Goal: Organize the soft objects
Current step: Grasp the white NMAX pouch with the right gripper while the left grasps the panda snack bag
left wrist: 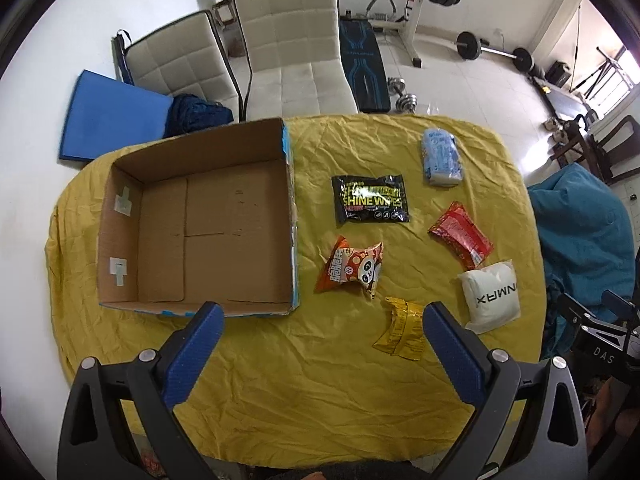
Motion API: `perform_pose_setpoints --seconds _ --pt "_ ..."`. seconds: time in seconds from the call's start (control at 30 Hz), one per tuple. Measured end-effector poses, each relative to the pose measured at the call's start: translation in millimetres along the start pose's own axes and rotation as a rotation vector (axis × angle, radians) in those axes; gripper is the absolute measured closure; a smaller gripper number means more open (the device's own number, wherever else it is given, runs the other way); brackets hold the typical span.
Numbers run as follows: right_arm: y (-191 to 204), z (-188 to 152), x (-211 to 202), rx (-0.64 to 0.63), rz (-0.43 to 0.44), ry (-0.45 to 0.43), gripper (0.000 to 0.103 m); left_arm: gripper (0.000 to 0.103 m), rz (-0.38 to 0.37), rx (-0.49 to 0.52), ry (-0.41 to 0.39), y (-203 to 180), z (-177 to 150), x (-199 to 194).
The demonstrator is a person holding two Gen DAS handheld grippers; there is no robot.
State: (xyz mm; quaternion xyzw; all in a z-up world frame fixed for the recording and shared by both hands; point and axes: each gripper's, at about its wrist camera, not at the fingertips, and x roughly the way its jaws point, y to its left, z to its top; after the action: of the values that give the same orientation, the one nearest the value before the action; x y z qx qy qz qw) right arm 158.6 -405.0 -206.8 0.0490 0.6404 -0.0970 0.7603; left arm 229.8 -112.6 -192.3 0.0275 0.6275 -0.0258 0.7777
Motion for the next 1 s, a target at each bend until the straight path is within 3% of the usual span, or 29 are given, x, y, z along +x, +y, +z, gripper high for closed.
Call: perform_pose_setpoints --seconds 0.17,0.37,0.6,0.7,0.8,0.93,1.0 --pt "-8.5 15.5 107.9 -0.003 -0.005 0.187 0.000 0.001 -0.017 0.009 0.126 -20.2 23.6 78.4" --pt "6.3 5.4 178.5 -0.071 0.023 0.331 0.000 0.001 -0.003 0.050 0.254 -34.4 37.4 148.2" --pt "15.6 -0.3 218.2 -0.090 0.006 0.374 0.000 0.008 0.079 0.145 0.367 -47.7 42.4 216.6" --pt "16.5 -0.4 230.2 -0.074 0.008 0.386 0.000 0.009 0.108 0.207 0.357 -61.2 43.9 226.2" --pt "16.8 -1.8 237.6 -0.062 -0.001 0.394 0.002 0.026 0.099 0.239 0.379 -72.8 44.0 236.8" --pt "19.9 2.0 236.8 -0.054 0.008 0.404 0.005 0.028 0.151 0.237 0.400 -69.8 43.9 252.7" --pt "17.3 2.0 241.8 -0.043 0.018 0.406 0.006 0.034 0.148 0.225 0.402 -64.7 43.6 257.7"
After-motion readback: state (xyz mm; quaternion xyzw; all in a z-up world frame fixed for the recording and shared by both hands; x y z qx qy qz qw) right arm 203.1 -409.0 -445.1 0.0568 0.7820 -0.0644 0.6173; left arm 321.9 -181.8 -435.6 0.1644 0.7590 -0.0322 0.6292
